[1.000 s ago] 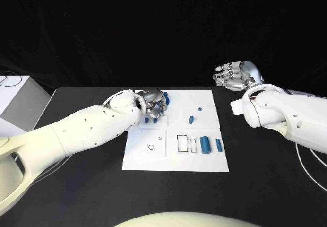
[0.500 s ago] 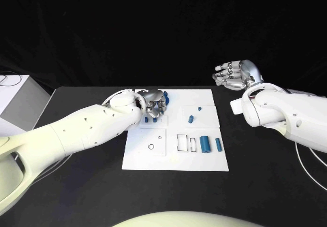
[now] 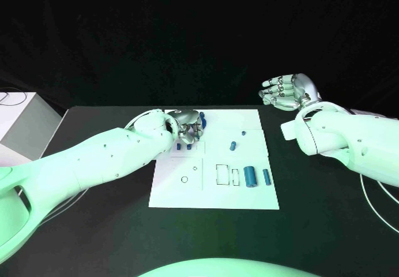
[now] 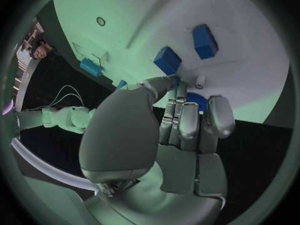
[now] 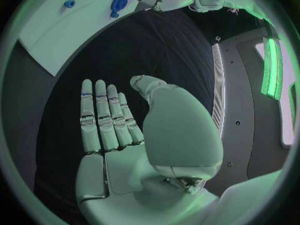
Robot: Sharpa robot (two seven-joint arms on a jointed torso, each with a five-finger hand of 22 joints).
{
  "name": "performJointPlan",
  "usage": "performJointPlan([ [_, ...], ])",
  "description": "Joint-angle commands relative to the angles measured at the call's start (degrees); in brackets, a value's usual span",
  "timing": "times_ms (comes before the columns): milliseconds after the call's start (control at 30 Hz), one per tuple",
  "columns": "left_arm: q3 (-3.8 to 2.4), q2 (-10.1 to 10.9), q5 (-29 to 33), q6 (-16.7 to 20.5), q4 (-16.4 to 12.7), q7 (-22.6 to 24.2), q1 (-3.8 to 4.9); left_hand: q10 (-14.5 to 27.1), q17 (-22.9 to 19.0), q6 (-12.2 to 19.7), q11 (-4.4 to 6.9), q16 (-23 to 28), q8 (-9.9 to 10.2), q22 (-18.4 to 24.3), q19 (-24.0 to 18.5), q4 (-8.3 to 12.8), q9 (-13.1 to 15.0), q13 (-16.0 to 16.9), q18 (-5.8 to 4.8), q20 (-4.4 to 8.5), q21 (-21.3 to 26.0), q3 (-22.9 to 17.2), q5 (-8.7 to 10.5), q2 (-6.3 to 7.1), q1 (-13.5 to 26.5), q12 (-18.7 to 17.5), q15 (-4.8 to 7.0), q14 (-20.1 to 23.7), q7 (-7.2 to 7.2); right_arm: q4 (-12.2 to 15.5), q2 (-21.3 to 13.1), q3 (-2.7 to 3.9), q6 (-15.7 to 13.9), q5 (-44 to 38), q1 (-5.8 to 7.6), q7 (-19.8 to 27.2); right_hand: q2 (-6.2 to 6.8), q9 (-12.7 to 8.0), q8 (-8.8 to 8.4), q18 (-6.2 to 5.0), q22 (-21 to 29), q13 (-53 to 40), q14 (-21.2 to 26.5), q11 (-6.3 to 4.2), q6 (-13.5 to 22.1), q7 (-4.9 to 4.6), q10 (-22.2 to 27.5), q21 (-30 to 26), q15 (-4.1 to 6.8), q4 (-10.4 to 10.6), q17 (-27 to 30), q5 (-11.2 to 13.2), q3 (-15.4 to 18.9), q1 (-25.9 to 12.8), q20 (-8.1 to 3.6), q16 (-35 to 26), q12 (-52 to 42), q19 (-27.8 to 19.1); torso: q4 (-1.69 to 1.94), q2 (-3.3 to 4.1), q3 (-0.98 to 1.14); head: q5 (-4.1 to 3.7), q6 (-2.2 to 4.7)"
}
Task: Assemble the parts on the task board
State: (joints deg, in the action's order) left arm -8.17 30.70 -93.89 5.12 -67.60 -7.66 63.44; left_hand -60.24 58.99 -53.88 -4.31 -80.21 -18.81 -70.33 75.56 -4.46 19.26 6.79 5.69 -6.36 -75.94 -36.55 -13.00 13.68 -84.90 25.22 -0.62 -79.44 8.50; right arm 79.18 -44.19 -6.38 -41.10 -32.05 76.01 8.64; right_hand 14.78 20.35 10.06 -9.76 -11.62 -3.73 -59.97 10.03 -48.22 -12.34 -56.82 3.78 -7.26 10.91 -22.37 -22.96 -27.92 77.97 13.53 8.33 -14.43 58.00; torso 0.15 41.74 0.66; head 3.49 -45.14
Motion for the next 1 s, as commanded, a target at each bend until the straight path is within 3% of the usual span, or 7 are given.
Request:
performJointPlan([
  [33, 0.12, 0.0, -0.13, 1.51, -0.09, 0.58, -0.16, -0.17, 0.06, -0.47, -0.38, -0.22, 0.23, -0.13, 0.39, 0.32, 0.07, -0.14, -0.61, 0.15, -0.45, -0.18, 0.14, -0.44, 0.3, -0.52, 0.12, -0.13, -0.09, 0.07, 0.03, 0.02, 0.82, -0.24, -0.01, 0.7, -0.31, -0.04, -0.25, -0.74, 0.09, 0.06, 0.26, 0.2, -0.45, -1.6, 0.04, -0.04, -0.22, -0.3, 0.08, -0.36, 0.02, -0.23, 0.11, -0.2, 0.18, -0.48, -0.06, 0.01, 0.01, 0.03, 0.16],
  [433, -0.07, 1.84, 1.37, 3.74, -2.92, 1.68, -0.21, -0.73, -0.09, -1.16, -0.53, -0.27, 0.33, -0.49, 0.53, 0.66, 0.24, -0.11, -0.67, 0.02, -0.76, -0.68, 0.18, -0.24, 1.23, -1.82, -0.04, -0.23, 0.03, -0.04, 0.02, 0.02, 0.86, -0.21, -0.01, 0.73, -0.31, -0.04, -0.25, -0.74, 0.09, 0.06, 0.26, 0.2, -0.45, -1.6, 0.04, -0.04, -0.22, -0.3, 0.08, -0.36, 0.02, -0.23, 0.11, -0.2, 0.18, -0.48, 0.09, -0.08, -0.02, 0.05, 0.32],
  [767, -0.92, 4.44, 2.09, 2.32, -5.42, 1.16, -0.19, -0.95, -0.1, -1.38, -0.52, -0.29, 0.32, -0.55, 0.54, 0.73, 0.3, -0.09, -0.68, -0.02, -0.81, -0.76, 0.21, -0.2, 1.48, -2.15, -0.05, -0.26, 0.01, -0.04, -0.12, 0.02, 0.84, -0.2, -0.02, 0.72, -0.31, -0.04, -0.25, -0.74, 0.09, 0.06, 0.26, 0.2, -0.45, -1.6, 0.04, -0.04, -0.22, -0.3, 0.08, -0.36, 0.02, -0.23, 0.11, -0.2, 0.18, -0.48, 0.09, -0.02, -0.05, 0.23, 0.44],
  [1000, -1.89, 6.38, 2.22, 1.88, -6.5, 0.82, -0.21, -1.01, -0.27, -1.47, -0.52, -0.24, 0.32, -0.4, 0.41, 0.76, 0.33, -0.08, -0.63, -0.02, -0.71, -0.8, 0.21, -0.2, 1.55, -2.28, -0.06, -0.2, 0.0, -0.02, -0.27, 0.02, 0.83, -0.2, -0.02, 0.7, -0.38, -0.05, -0.29, -0.75, 0.34, 0.08, 0.16, 0.19, -0.52, -1.59, -0.02, -0.01, -0.23, -0.27, 0.29, -0.39, 0.03, -0.41, 0.13, -0.32, 0.24, -0.46, 0.02, 0.01, -0.05, 0.28, 0.41],
])
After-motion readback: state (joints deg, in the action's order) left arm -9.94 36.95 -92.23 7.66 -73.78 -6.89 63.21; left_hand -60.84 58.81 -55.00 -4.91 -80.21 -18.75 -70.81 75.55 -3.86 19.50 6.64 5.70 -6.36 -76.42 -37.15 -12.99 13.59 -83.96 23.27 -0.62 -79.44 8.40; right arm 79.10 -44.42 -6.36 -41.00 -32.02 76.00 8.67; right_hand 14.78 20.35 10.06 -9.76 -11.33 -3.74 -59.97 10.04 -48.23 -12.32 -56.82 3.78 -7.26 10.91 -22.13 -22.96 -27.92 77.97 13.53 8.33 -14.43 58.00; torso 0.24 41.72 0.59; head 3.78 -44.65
